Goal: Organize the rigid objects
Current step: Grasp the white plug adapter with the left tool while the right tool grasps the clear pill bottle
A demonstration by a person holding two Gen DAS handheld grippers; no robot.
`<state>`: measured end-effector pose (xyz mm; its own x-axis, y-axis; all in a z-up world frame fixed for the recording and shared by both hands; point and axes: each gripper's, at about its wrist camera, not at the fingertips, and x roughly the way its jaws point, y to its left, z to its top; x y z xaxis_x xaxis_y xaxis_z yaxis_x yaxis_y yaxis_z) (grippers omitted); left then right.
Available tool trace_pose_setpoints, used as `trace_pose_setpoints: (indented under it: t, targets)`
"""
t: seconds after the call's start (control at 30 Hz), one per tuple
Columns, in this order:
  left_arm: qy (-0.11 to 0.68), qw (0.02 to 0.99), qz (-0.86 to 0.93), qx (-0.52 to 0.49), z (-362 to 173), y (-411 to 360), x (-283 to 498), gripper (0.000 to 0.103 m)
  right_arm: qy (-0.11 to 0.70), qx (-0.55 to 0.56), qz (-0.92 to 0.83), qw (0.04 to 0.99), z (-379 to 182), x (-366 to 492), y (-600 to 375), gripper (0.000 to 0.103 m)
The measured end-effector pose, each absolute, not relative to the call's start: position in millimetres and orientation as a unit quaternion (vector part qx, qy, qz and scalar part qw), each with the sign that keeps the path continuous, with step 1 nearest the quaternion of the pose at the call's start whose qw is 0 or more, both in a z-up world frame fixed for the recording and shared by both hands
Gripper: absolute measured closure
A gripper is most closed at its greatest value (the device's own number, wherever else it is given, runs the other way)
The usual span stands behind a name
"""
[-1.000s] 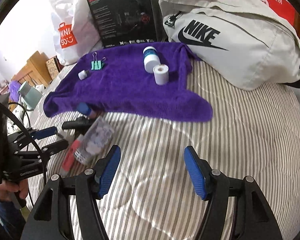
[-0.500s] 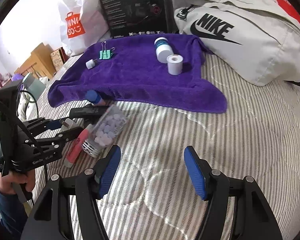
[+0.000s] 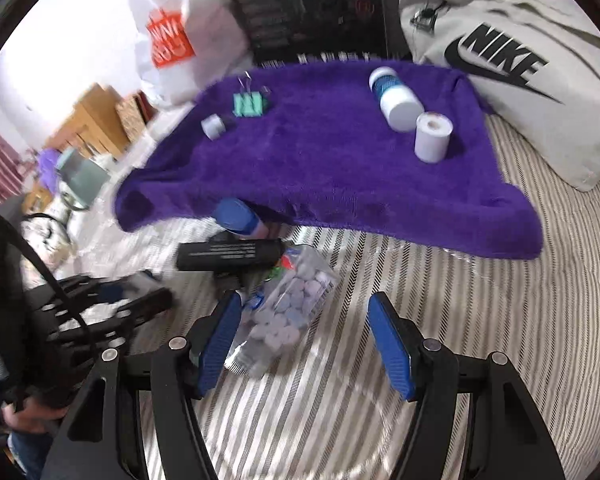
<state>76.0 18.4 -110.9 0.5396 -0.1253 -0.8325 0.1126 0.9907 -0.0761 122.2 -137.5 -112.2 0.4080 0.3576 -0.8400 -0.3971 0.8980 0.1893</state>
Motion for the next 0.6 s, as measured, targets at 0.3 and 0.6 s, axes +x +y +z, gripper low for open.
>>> trace_pose_setpoints:
  t: [0.3,0.6]
  targets:
    - [0.468,0.880,-0.075,-0.017,-111,23,74,0.075,0.500,-0.076,0.221,0.834,-112,106,-146,0.038]
    - [0.466,0.881,-0.079,-0.023,-111,25,72,0.075,0.492,-0.135,0.218,0.832,-125,104,-123,0.039]
